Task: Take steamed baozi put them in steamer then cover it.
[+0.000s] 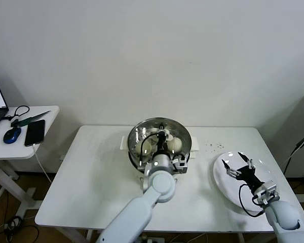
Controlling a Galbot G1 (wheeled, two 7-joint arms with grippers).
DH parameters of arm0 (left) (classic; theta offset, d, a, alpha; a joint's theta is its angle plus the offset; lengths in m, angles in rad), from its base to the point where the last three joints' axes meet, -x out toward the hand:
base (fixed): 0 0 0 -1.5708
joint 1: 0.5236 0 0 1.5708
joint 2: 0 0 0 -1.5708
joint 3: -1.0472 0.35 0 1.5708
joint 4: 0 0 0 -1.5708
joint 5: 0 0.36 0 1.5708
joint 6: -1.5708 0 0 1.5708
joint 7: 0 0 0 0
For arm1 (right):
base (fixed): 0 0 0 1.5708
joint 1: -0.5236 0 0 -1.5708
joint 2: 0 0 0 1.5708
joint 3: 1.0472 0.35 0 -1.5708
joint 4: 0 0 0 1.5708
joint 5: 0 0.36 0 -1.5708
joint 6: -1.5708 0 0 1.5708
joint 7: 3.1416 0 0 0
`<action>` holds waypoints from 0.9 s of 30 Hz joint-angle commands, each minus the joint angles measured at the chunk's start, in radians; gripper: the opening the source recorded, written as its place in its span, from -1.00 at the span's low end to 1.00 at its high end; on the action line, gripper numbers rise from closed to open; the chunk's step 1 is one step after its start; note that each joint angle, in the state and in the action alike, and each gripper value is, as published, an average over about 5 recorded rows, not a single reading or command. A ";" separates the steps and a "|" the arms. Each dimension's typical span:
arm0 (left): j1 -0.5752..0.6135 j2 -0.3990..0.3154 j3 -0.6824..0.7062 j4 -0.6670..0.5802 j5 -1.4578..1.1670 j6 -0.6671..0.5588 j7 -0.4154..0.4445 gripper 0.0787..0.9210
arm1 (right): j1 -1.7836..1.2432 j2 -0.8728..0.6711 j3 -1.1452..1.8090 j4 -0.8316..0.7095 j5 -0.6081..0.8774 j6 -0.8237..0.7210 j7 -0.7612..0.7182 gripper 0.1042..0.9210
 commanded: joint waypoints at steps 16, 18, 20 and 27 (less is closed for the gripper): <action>0.130 0.155 -0.012 -0.366 -0.036 0.049 0.074 0.41 | 0.006 -0.001 -0.004 0.013 -0.024 -0.053 0.008 0.76; 0.158 0.180 -0.022 -0.404 -0.066 0.048 0.061 0.55 | 0.006 -0.001 -0.003 0.018 -0.026 -0.063 0.010 0.76; 0.188 0.205 -0.037 -0.441 -0.098 0.042 0.035 0.65 | 0.005 -0.002 -0.001 0.023 -0.027 -0.069 0.010 0.76; 0.302 0.268 -0.147 -0.553 -0.293 -0.043 -0.115 0.77 | -0.013 0.001 0.020 0.060 0.006 -0.087 0.020 0.76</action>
